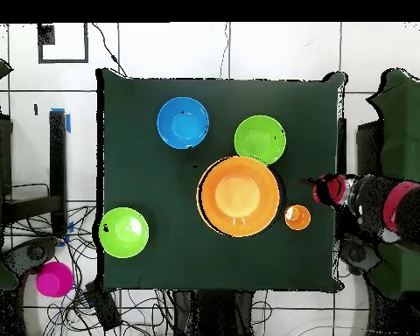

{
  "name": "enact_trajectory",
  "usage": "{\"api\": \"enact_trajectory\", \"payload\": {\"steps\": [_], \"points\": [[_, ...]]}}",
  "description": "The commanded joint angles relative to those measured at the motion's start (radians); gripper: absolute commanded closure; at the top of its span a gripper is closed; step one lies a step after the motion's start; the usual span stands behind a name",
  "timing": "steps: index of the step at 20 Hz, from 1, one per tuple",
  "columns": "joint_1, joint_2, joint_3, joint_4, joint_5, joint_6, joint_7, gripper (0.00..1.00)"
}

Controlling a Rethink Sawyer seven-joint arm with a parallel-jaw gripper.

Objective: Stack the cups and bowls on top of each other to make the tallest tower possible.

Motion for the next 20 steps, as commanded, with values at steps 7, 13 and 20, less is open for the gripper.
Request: {"api": "enact_trajectory", "payload": {"steps": [7,13,20], "points": [[0.070,-0.058,-0.050,-0.131,-0.075,0.122,-0.165,0.00],[0.094,-0.079,-0.051,-0.130,-0.069,0.119,-0.139,0.00],[0.145,-0.076,-0.079,-0.116,-0.087,0.040,-0.064,0.00]]}}
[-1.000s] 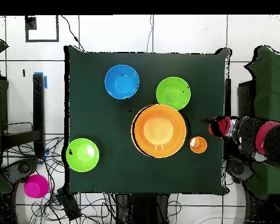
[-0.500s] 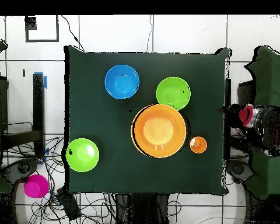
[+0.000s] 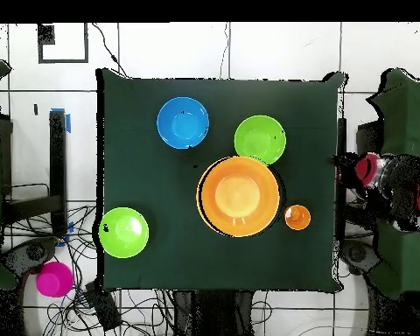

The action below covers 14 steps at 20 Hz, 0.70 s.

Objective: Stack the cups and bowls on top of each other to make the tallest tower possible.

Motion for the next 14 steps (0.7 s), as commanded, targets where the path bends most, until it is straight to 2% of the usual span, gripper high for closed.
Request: {"api": "enact_trajectory", "payload": {"steps": [1,7,9,11,14], "points": [[0.121,0.020,-0.073,0.011,-0.079,-0.034,-0.052,0.00],[0.225,0.072,-0.150,-0.070,-0.150,-0.096,-0.019,0.00],[0.261,0.088,-0.186,-0.136,-0.183,-0.098,-0.017,0.00],[0.312,0.122,-0.236,-0.219,-0.217,-0.062,0.002,0.00],[0.363,0.146,-0.292,-0.294,-0.245,-0.028,0.040,0.00]]}}
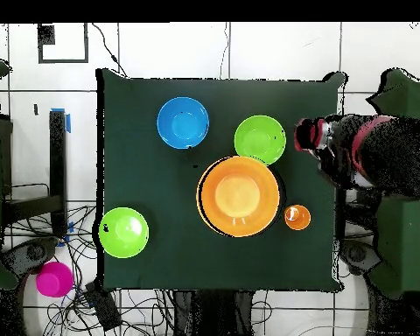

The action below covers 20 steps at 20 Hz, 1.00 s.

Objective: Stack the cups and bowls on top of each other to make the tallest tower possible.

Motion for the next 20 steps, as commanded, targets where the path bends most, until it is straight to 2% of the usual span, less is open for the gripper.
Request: {"api": "enact_trajectory", "payload": {"steps": [1,8,15,20], "points": [[0.131,0.115,-0.182,-0.193,-0.130,0.019,0.046,0.00],[0.177,0.114,-0.226,-0.289,-0.113,0.086,-0.009,0.00],[0.204,0.153,-0.247,-0.444,-0.129,0.183,-0.122,0.00],[0.259,0.202,-0.249,-0.592,-0.154,0.273,-0.175,0.00]]}}
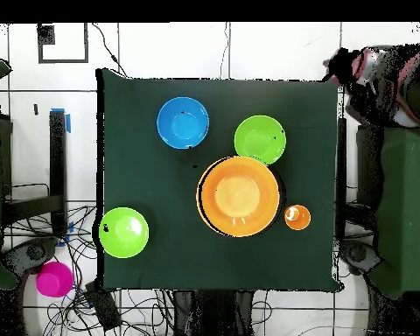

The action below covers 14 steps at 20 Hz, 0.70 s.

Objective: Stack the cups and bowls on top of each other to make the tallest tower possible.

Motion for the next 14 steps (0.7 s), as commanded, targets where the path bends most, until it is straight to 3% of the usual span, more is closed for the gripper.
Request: {"api": "enact_trajectory", "payload": {"steps": [1,7,14], "points": [[0.099,0.108,-0.084,-0.231,-0.110,0.234,-0.183,0.00],[0.155,0.146,-0.080,-0.386,-0.150,0.345,-0.212,0.00],[0.188,0.174,-0.098,-0.362,-0.125,0.324,-0.138,0.00]]}}
